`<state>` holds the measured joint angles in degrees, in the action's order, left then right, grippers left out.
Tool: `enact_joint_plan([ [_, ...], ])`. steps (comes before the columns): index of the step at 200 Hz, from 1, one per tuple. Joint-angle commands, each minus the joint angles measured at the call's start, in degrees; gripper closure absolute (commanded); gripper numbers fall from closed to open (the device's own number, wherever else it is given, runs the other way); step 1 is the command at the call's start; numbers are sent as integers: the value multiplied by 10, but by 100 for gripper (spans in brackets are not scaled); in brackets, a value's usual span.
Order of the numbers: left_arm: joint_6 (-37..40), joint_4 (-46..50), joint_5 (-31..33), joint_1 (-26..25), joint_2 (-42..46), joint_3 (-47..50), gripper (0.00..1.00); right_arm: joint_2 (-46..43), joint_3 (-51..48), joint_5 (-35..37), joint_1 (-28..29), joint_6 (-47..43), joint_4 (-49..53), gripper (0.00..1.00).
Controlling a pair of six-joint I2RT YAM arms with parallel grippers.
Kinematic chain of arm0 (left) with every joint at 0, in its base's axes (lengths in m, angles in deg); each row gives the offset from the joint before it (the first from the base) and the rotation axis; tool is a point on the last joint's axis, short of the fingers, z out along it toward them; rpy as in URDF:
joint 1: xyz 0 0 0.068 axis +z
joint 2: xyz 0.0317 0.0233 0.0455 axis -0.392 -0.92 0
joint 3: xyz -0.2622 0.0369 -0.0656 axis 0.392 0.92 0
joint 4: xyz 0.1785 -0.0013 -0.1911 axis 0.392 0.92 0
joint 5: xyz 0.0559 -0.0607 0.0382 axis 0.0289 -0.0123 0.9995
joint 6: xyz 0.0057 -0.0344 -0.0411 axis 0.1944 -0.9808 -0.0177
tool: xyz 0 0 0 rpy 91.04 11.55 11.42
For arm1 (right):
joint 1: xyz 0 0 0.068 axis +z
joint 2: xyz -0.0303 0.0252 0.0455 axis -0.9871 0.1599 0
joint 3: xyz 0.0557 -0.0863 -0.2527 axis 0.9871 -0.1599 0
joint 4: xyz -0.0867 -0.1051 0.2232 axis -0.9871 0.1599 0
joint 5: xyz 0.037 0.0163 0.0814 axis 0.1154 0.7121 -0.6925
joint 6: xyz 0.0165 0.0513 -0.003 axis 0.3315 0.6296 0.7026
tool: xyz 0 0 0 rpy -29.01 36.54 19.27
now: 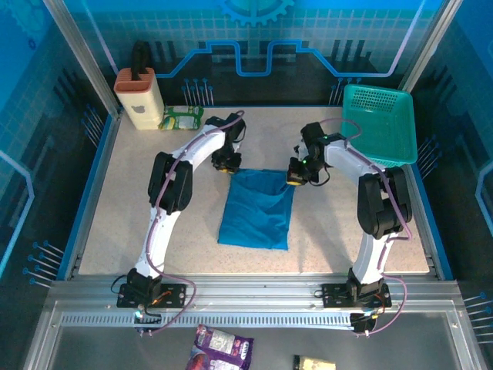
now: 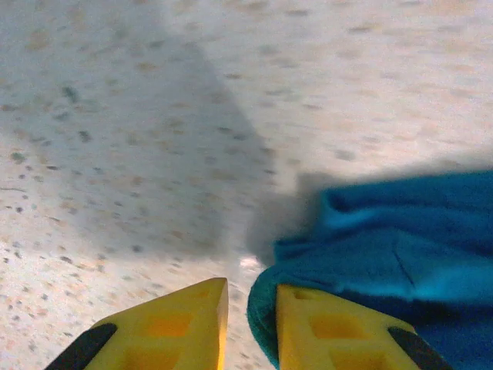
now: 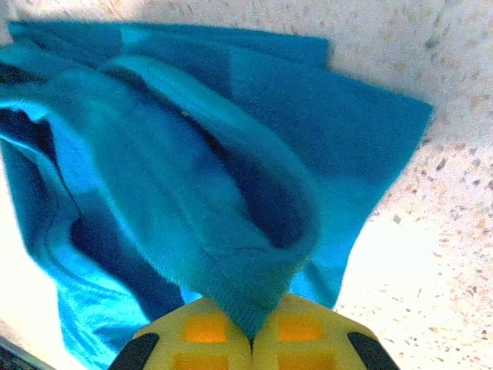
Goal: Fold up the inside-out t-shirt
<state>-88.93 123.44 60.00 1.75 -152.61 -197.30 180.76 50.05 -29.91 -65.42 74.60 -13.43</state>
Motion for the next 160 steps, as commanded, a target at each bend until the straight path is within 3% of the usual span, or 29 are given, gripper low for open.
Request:
enact_joint_plan([
  [1, -30, 4, -2, 18, -11, 6, 77, 27, 33, -34, -21, 8, -8, 100],
  [20, -31, -9, -4, 28, 8, 26, 77, 58, 55, -43, -31, 20, -17, 100],
  [32, -30, -22, -4, 32, 30, 42, 71, 76, 69, -40, -33, 26, -19, 100],
  [52, -18, -43, -17, 34, 76, 71, 64, 92, 79, -50, -33, 30, -24, 70],
  [71, 3, -70, -48, 32, 123, 105, 63, 72, 58, -61, -34, 31, -51, 62],
  [93, 47, -103, -82, 27, 166, 138, 62, 39, 32, -47, -37, 24, -55, 60],
  [124, 176, -92, -105, 6, 167, 136, 60, 1, -9, -42, -46, 16, -50, 60],
  [160, 296, -69, -52, -22, 115, 105, 58, -24, -42, -38, -46, 5, -34, 60],
])
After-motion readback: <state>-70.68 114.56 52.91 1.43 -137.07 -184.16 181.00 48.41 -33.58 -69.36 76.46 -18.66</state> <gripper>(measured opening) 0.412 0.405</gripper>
